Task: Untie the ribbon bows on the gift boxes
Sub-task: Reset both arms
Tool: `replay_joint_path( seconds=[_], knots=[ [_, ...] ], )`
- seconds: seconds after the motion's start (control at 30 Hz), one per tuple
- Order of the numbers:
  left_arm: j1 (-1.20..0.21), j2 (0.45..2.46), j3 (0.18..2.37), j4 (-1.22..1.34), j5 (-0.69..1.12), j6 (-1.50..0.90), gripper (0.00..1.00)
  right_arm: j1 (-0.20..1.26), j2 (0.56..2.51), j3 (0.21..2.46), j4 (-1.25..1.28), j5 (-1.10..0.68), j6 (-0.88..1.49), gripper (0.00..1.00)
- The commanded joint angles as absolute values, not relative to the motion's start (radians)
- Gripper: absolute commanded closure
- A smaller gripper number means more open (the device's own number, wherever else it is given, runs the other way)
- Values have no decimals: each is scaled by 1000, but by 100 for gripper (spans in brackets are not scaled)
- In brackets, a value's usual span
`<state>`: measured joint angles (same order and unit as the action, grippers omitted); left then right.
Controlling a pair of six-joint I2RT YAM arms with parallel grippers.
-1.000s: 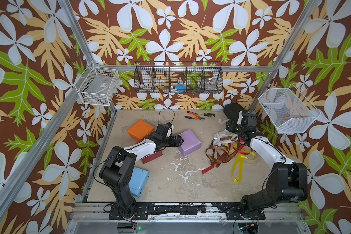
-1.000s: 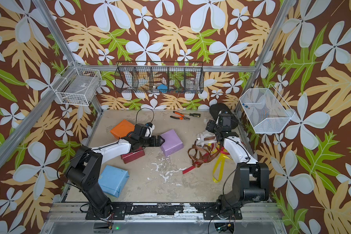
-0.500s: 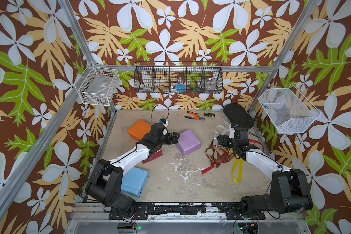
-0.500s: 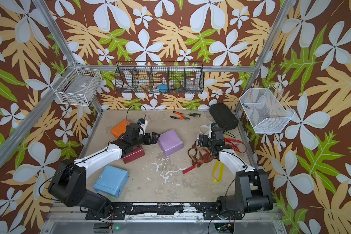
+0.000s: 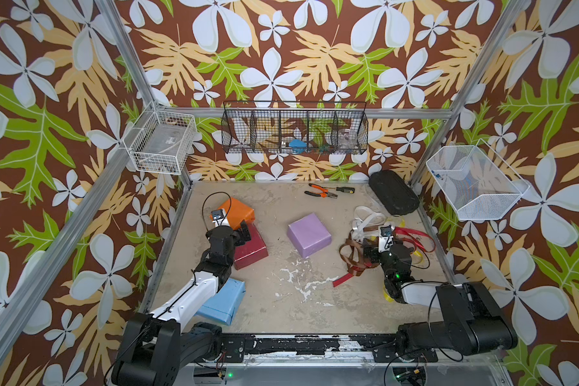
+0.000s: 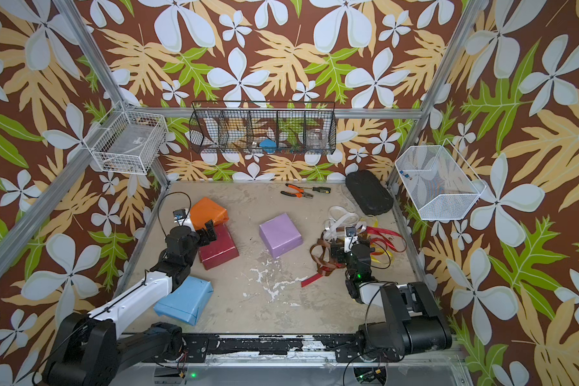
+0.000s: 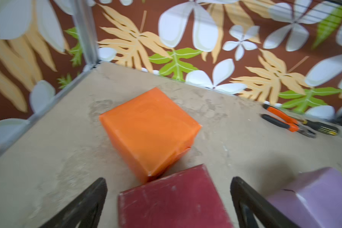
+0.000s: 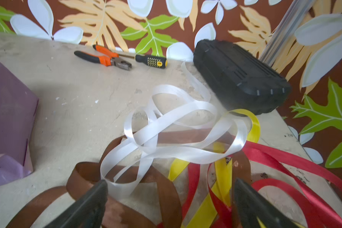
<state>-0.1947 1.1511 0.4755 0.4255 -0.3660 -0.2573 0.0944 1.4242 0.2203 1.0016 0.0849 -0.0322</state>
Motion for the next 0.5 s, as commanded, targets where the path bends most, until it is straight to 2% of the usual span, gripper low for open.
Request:
replay_joint_path(
  seconds=[0.0,0.17,0.47],
  knots=[
    [-188,1154,401,642,-529,-185,0,47,1480,172,1312,88,2,0],
    [-189,1196,261,836,-620,-144,0,-14,1504,125,1410,16,67,0],
    [-184,1295,148,1177,-536,-58,0,-14,1506,144,1377,63,83,0]
  ],
)
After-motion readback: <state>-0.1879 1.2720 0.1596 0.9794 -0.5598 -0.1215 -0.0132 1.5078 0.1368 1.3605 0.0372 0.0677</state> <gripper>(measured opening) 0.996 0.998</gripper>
